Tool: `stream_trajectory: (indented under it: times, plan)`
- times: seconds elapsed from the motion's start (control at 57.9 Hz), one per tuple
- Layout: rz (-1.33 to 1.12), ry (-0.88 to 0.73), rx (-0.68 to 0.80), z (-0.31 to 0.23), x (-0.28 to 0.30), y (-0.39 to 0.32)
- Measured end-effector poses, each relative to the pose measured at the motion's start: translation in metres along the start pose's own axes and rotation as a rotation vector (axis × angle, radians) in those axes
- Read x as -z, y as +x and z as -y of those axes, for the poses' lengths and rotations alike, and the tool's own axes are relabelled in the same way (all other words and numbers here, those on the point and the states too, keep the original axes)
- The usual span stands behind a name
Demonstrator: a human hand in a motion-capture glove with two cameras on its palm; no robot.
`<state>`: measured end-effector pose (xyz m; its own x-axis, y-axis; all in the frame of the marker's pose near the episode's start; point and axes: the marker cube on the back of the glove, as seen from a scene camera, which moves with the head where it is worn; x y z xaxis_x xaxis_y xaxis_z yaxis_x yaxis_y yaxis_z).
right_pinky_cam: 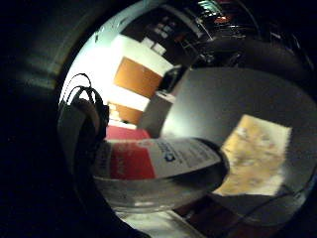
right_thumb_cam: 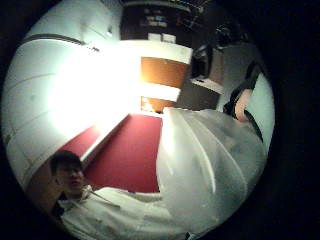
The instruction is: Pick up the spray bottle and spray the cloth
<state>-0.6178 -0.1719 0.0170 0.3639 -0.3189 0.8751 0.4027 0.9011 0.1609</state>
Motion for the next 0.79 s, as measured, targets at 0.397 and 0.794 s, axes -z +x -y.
stream_trajectory:
  times: [0.397,0.794]
  plan:
    - [-0.166,-0.072,-0.147,-0.034,-0.117,0.12]
    - [-0.084,0.081,-0.094,-0.01,-0.169,0.138]
